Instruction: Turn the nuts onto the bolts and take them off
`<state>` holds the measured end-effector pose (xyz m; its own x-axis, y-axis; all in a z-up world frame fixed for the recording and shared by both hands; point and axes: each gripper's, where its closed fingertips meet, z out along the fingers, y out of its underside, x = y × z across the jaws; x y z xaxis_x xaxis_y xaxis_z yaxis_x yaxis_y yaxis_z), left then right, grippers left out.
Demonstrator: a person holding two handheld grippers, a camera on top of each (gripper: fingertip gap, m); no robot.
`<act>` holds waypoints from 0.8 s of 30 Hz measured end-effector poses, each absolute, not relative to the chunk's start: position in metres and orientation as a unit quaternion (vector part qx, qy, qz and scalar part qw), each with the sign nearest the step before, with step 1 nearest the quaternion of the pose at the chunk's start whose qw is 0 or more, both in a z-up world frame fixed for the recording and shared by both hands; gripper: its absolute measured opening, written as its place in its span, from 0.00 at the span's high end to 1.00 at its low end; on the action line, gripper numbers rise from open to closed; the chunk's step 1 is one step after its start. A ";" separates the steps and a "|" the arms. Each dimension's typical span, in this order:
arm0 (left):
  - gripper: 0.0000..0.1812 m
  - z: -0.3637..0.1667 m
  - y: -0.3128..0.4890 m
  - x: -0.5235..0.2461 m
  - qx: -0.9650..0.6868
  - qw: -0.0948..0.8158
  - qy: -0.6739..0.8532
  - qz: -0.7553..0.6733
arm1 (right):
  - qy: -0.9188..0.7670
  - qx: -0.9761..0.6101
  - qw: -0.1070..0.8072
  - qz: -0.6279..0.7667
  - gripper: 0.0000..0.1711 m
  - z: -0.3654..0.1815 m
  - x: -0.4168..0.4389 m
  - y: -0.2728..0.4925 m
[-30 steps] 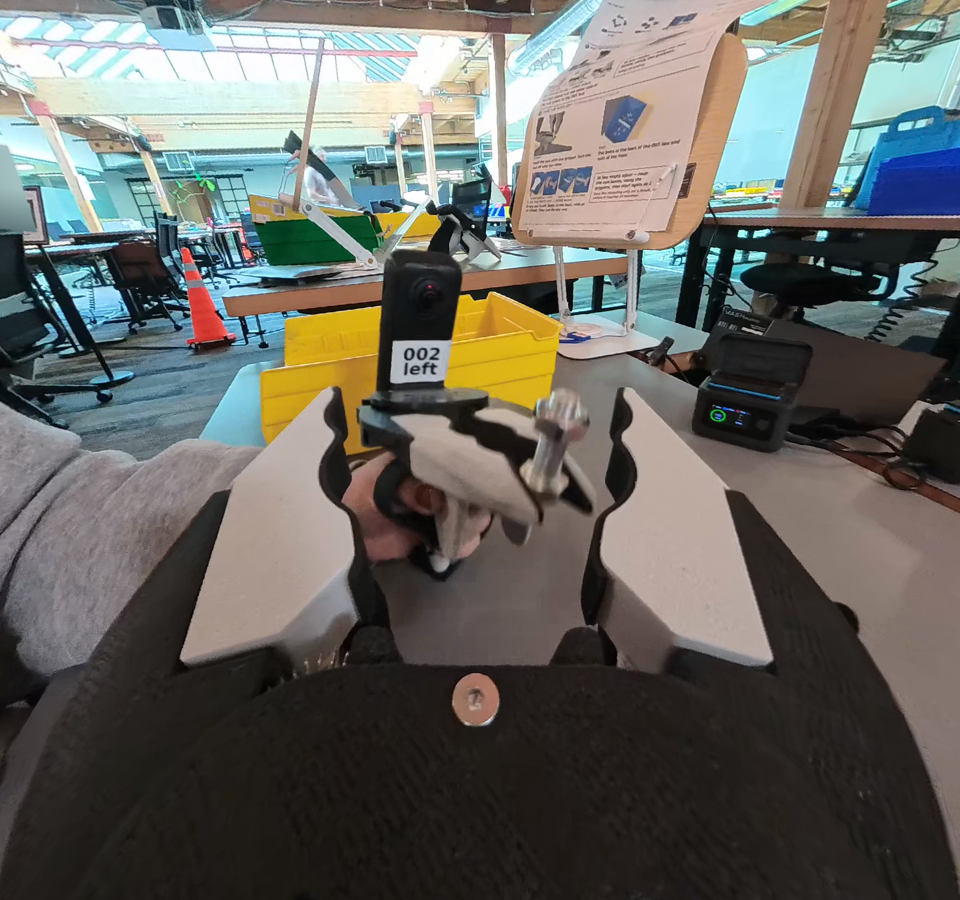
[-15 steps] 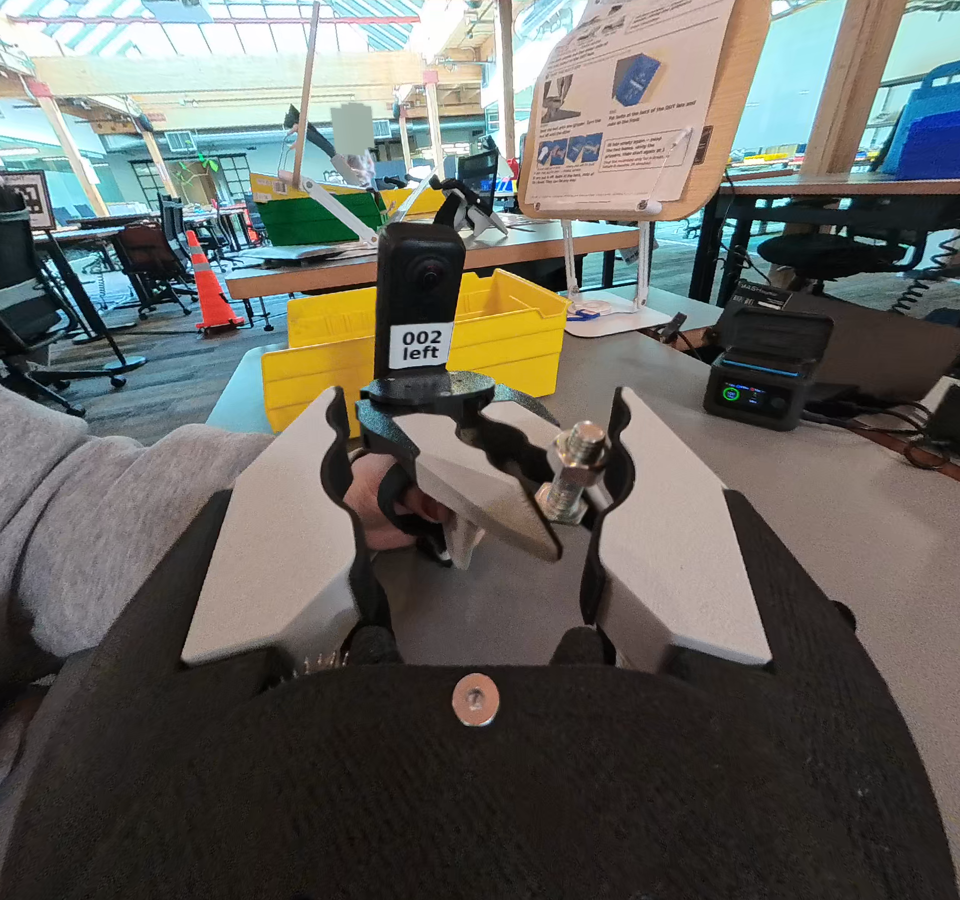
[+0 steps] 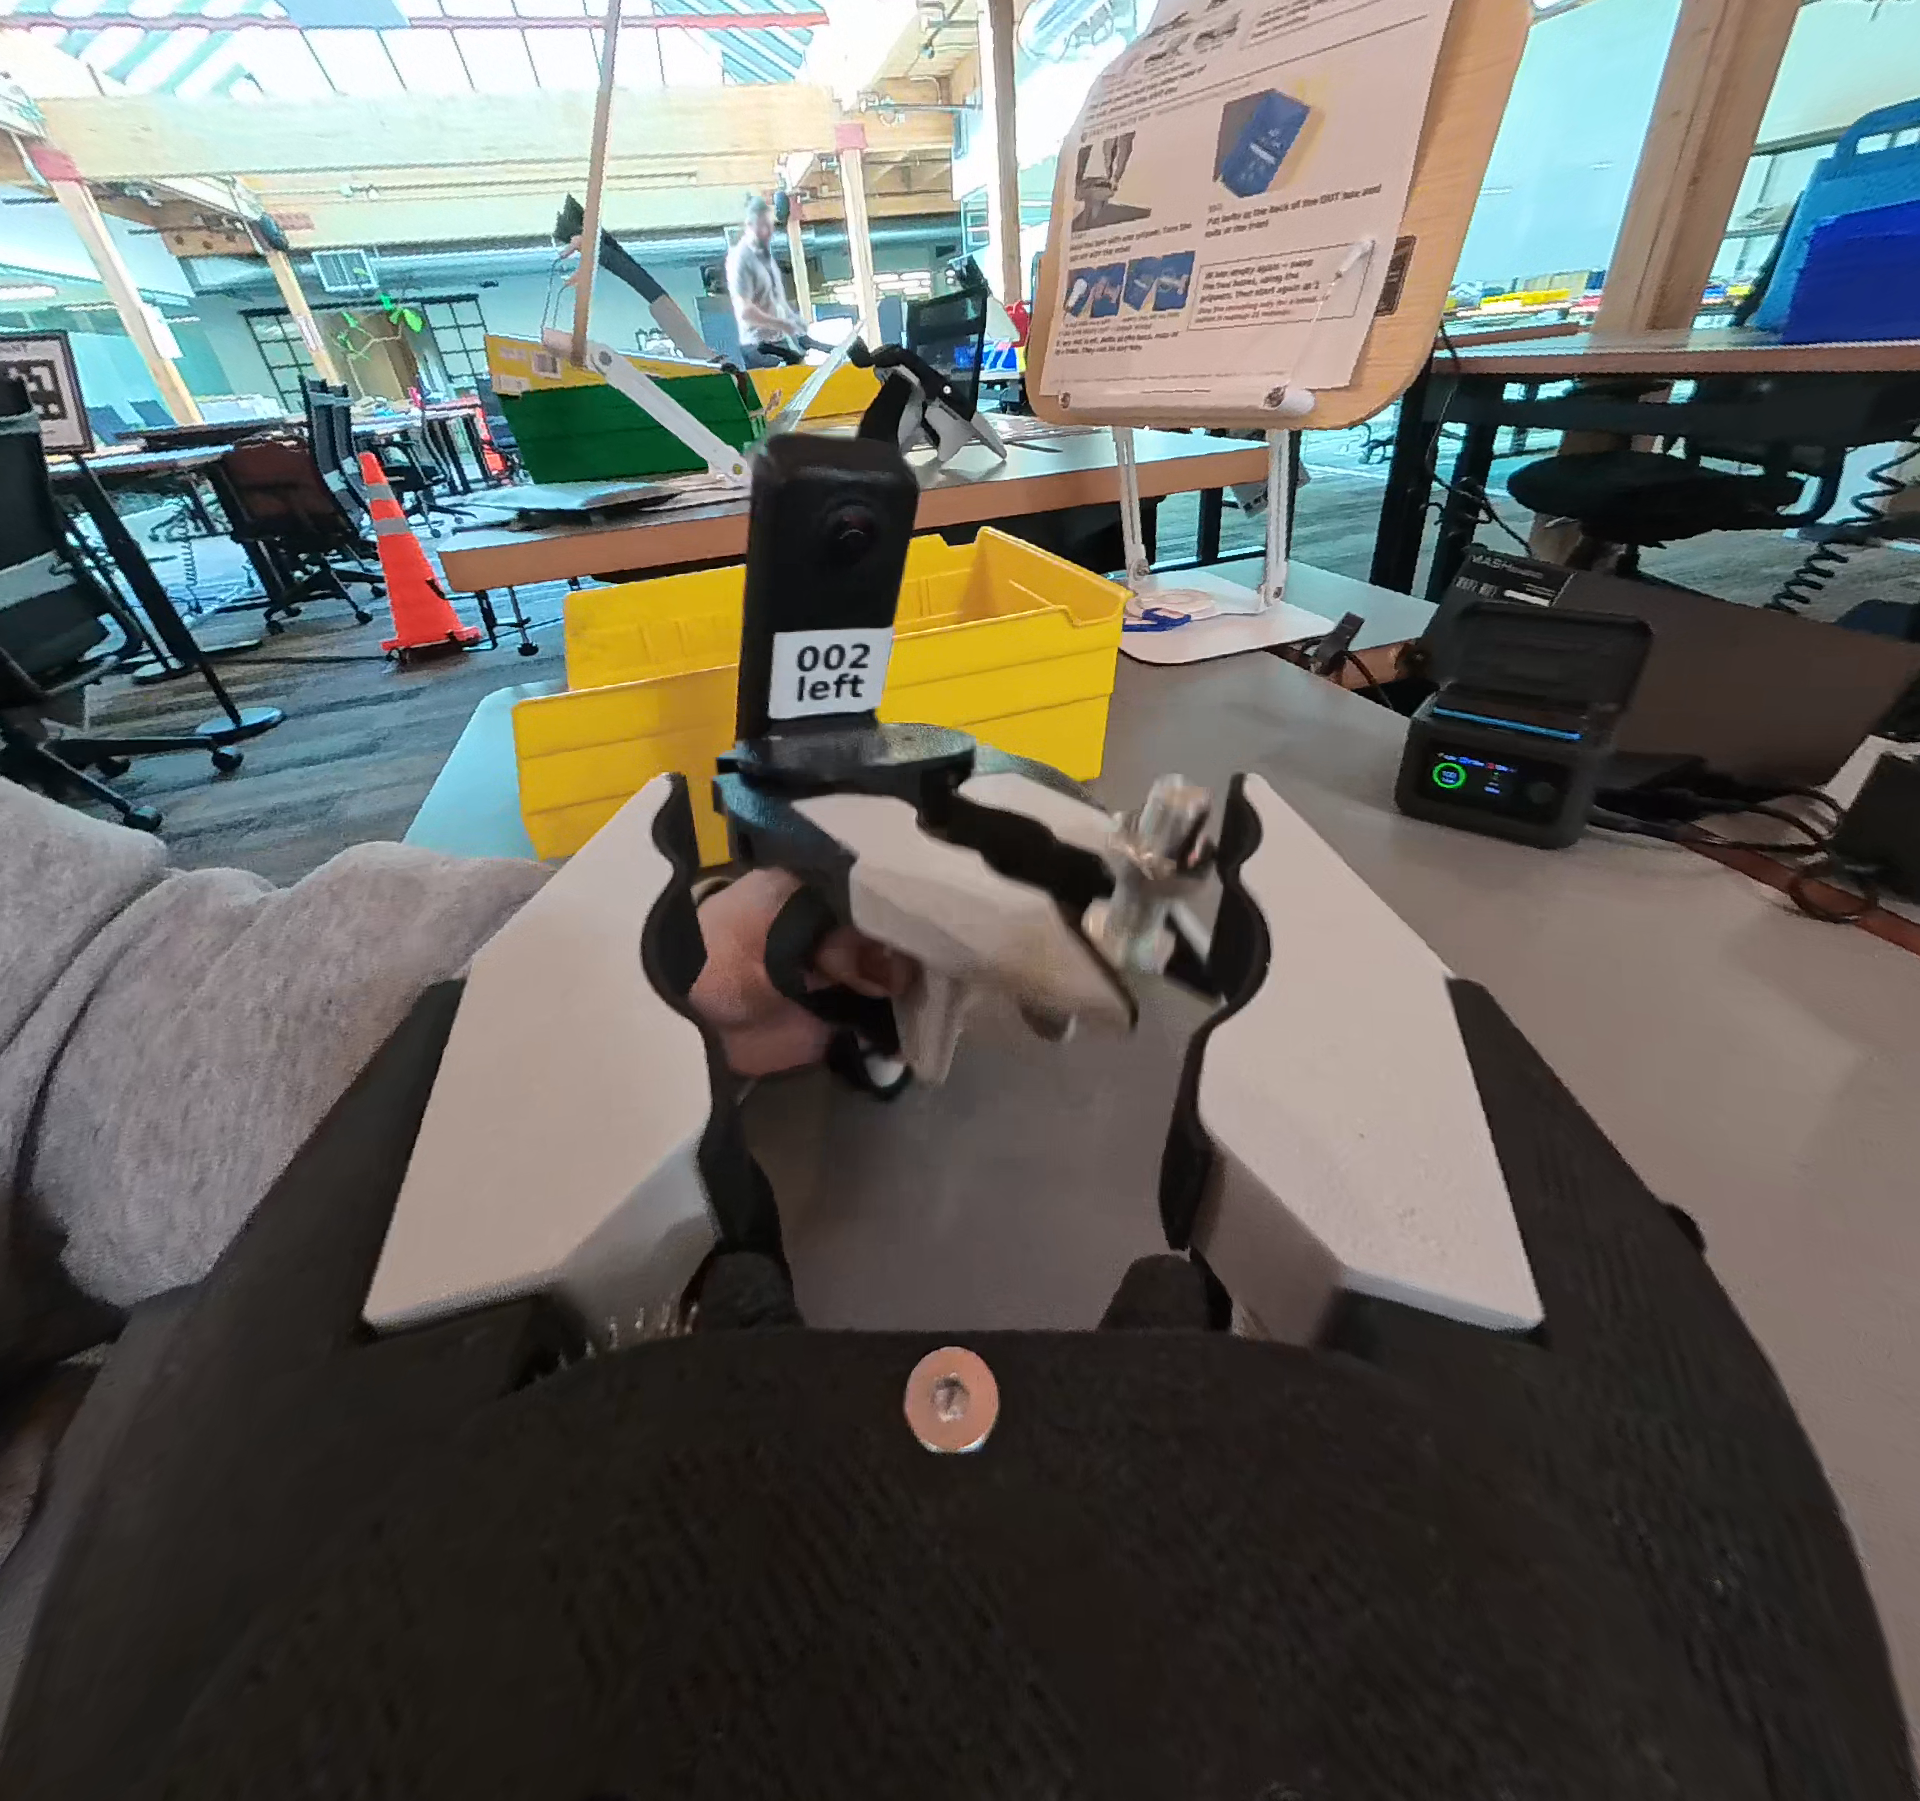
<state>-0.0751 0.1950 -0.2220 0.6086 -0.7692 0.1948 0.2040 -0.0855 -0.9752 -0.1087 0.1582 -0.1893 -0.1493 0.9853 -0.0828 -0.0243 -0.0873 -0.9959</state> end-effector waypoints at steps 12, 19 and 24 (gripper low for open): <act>0.91 -0.220 0.192 -0.069 -0.623 0.635 0.231 -0.394 | -0.509 -0.479 0.439 0.565 0.44 -0.192 -0.109 0.157; 0.92 -0.209 0.195 -0.094 -0.610 0.660 0.181 -0.400 | -0.499 -0.496 0.442 0.556 0.48 -0.195 -0.107 0.169; 0.91 -0.222 0.186 -0.053 -0.624 0.611 0.263 -0.410 | -0.513 -0.485 0.434 0.560 0.49 -0.197 -0.113 0.157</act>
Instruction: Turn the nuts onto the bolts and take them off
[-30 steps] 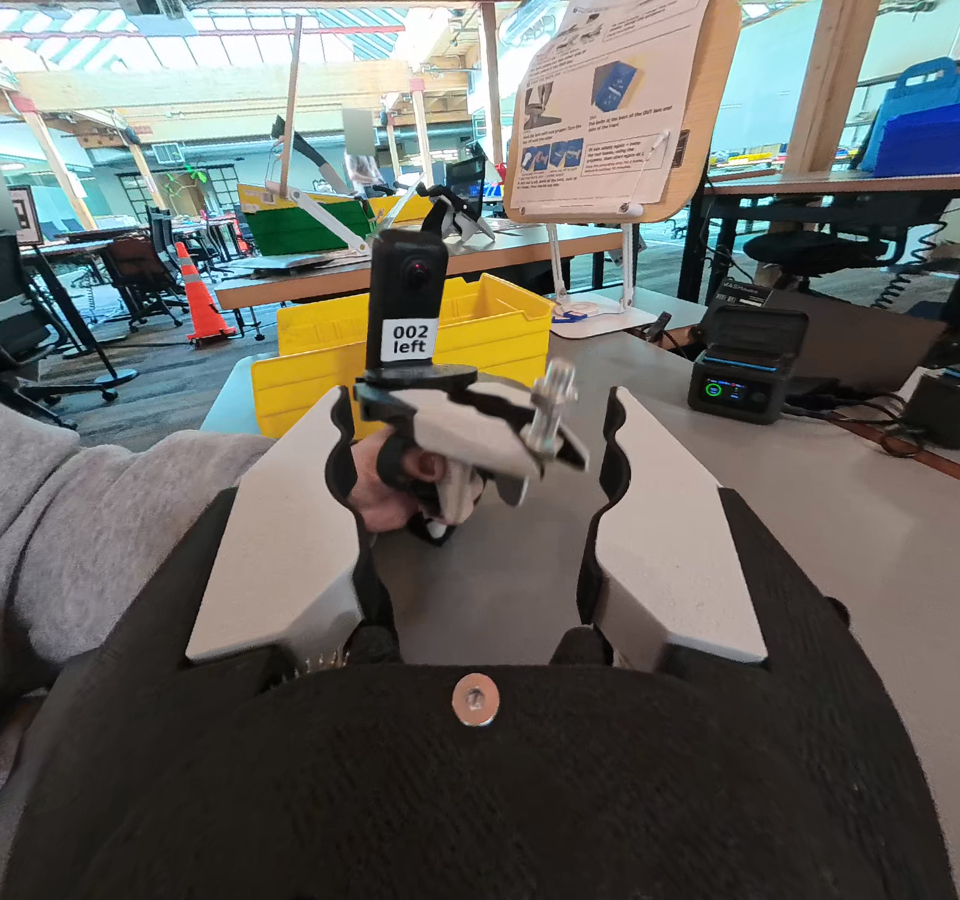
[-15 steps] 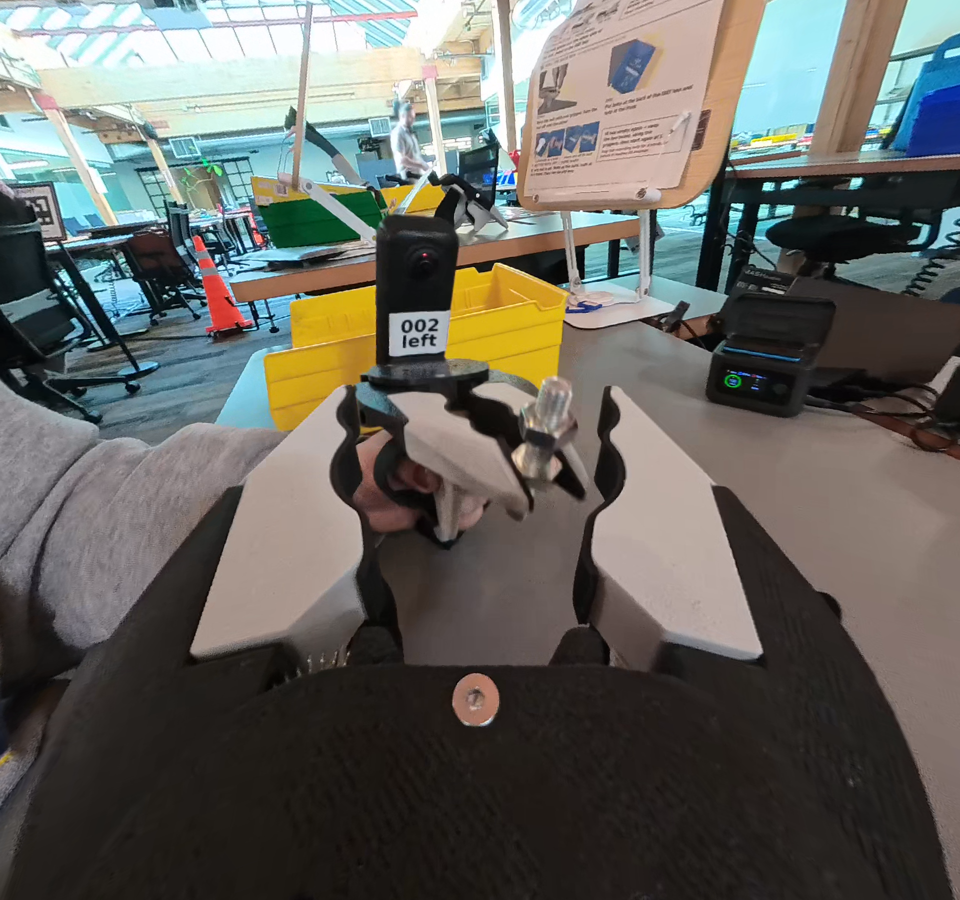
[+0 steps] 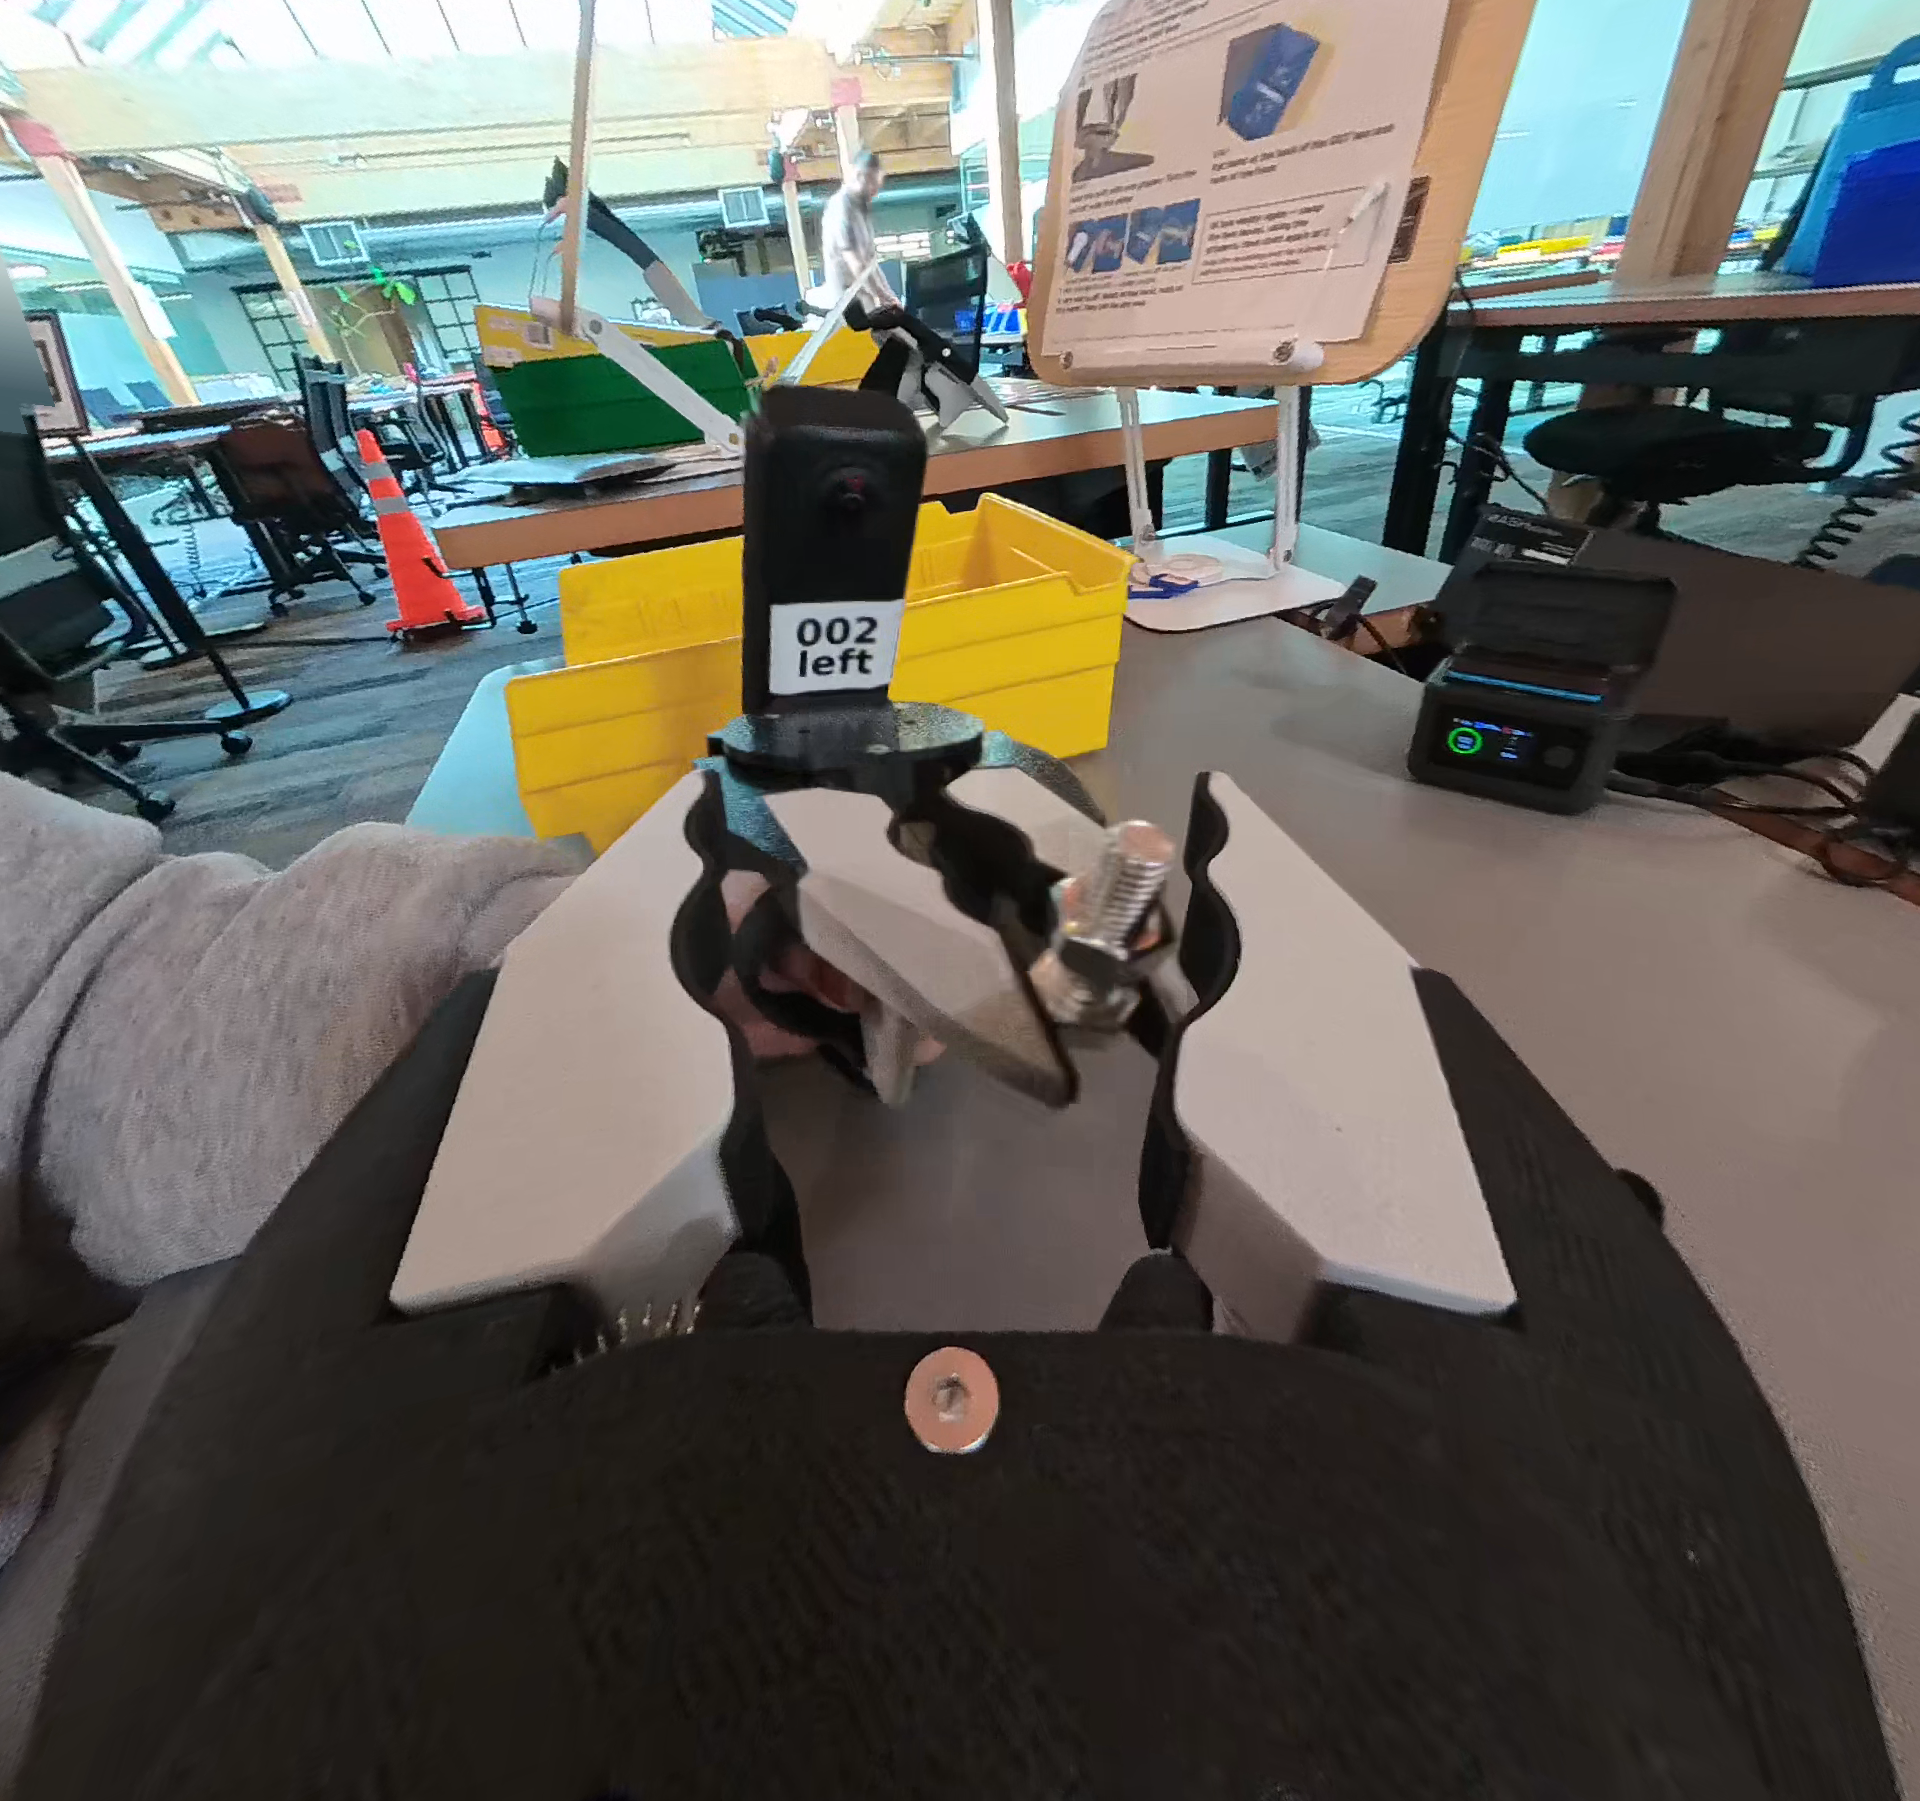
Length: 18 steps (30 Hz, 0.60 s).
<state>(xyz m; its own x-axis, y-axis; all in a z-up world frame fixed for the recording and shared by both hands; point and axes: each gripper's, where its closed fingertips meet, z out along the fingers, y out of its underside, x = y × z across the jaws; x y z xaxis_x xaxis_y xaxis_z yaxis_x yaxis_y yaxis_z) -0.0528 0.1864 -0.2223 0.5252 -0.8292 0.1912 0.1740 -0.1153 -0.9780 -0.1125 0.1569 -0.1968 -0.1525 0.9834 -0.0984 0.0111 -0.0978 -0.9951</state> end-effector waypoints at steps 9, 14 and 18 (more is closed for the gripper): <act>0.91 -0.217 0.200 -0.107 -0.636 0.656 0.176 -0.366 | -0.488 -0.495 0.457 0.555 0.58 -0.195 -0.110 0.172; 0.91 -0.226 0.196 -0.082 -0.644 0.631 0.233 -0.364 | -0.439 -0.507 0.480 0.566 0.79 -0.186 -0.101 0.192; 0.91 -0.223 0.192 -0.078 -0.634 0.634 0.246 -0.369 | -0.444 -0.512 0.466 0.569 0.86 -0.189 -0.100 0.195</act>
<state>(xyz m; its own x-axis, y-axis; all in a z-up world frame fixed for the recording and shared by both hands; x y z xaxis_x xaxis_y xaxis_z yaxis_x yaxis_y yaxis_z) -0.0778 0.1922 -0.2231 0.6069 -0.7795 0.1551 0.1557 -0.0748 -0.9850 -0.1003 0.1946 -0.1887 -0.0416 0.9848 -0.1684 -0.0770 -0.1712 -0.9822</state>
